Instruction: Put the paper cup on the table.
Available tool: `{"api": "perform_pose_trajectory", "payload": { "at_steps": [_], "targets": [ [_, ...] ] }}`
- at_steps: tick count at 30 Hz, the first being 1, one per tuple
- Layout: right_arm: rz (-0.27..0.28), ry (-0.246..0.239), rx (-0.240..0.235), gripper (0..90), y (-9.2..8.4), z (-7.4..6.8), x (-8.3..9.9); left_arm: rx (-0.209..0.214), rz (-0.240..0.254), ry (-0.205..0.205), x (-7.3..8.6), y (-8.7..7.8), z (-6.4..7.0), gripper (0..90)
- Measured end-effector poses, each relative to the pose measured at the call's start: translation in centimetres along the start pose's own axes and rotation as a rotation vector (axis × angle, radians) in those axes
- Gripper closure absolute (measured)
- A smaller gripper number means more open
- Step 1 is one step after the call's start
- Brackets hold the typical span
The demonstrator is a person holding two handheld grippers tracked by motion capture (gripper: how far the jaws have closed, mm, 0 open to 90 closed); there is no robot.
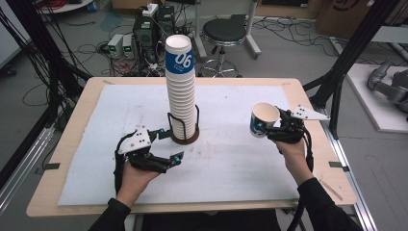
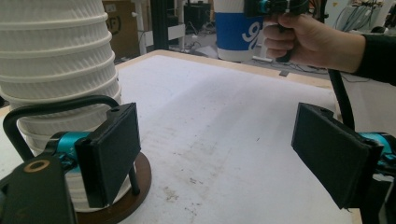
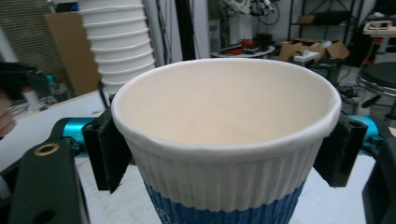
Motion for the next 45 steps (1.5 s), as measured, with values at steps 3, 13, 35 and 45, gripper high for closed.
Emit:
{"api": "perform_pose_trajectory", "payload": {
  "at_steps": [3,13,35,45],
  "targets": [
    [0.005,0.009,0.035,19.9,0.4,0.7,0.2,0.002,0.001,0.001,0.0,0.0,0.0,15.5],
    [0.022,0.049,0.094,19.9,1.7,2.6,0.9,0.005,0.003,-0.002,0.0,0.0,0.0,15.5],
    [-0.017,0.083,0.228,19.8,4.3,5.9,3.5,0.019,-0.001,-0.009,0.3,0.1,0.1,15.5],
    [-0.049,0.100,0.291,19.8,5.4,7.2,5.1,0.020,0.000,-0.008,0.3,0.1,0.1,15.5]
  ]
}}
Point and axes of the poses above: each handheld gripper's, and its own axes: y roughly forward along the jaws, x roughly out of its underside, z roughly to its right, the point moved 7 cm from there along y, roughly forward along the jaws, and after that the axes turned 1 degree about x, right-handed, at the moved point
